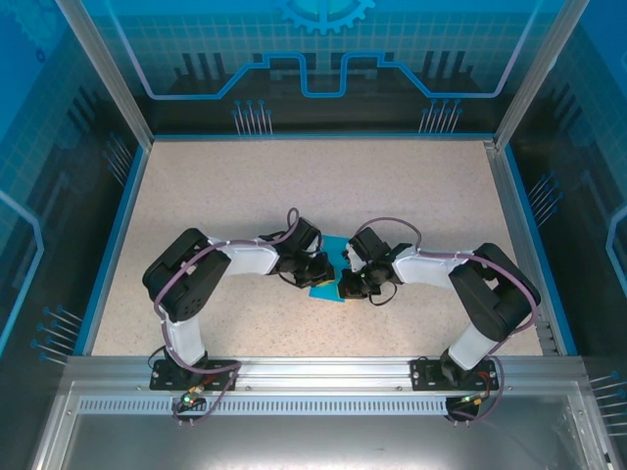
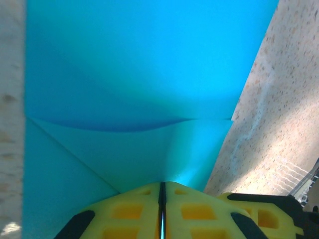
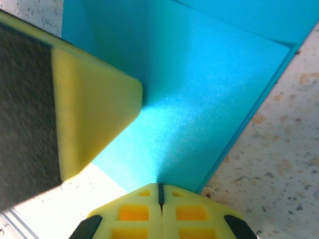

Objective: Fold a paper plane with a square sheet of paper (pick it up from the middle)
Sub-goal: Fold the triangle a second time at the center of the table.

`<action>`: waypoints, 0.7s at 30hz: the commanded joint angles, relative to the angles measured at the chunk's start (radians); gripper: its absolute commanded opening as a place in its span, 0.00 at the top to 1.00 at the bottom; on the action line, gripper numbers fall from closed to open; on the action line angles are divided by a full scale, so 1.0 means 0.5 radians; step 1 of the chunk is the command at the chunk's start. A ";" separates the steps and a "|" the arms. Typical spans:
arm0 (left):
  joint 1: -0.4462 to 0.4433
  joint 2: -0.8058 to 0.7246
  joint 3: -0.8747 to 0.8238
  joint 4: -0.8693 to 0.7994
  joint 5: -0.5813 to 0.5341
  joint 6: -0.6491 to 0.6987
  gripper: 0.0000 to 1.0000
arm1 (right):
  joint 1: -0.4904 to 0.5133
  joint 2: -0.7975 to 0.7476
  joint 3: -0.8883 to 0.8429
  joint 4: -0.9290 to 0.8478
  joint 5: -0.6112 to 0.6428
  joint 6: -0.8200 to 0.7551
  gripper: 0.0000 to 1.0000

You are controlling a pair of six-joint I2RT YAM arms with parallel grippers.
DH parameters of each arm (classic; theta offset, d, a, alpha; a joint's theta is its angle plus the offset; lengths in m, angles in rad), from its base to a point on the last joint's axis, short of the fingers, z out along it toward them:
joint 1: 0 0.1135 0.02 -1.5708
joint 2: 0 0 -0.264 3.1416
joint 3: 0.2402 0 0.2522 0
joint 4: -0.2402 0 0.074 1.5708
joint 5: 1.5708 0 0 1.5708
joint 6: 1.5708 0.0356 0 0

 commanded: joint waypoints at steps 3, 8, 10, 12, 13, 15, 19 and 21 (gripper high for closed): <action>0.171 0.071 0.007 -0.114 -0.212 0.127 0.89 | -0.010 0.227 -0.153 -0.273 0.327 -0.039 0.98; 0.255 0.119 0.048 -0.129 -0.223 0.193 0.89 | -0.009 0.239 -0.158 -0.284 0.334 -0.040 0.99; 0.296 0.139 0.057 -0.126 -0.229 0.223 0.89 | -0.010 0.238 -0.158 -0.285 0.338 -0.040 0.99; 0.336 0.154 0.058 -0.149 -0.264 0.248 0.89 | -0.010 0.231 -0.155 -0.286 0.341 -0.037 0.99; 0.356 0.160 0.049 -0.135 -0.261 0.254 0.89 | -0.010 0.227 -0.158 -0.285 0.341 -0.034 0.99; 0.383 0.161 0.037 -0.129 -0.265 0.276 0.89 | -0.010 0.222 -0.159 -0.279 0.333 -0.025 0.99; 0.422 0.164 0.070 -0.194 -0.304 0.350 0.89 | -0.010 0.217 -0.163 -0.273 0.323 -0.023 0.99; 0.444 0.159 0.086 -0.210 -0.313 0.374 0.88 | -0.010 0.214 -0.169 -0.264 0.320 -0.018 0.99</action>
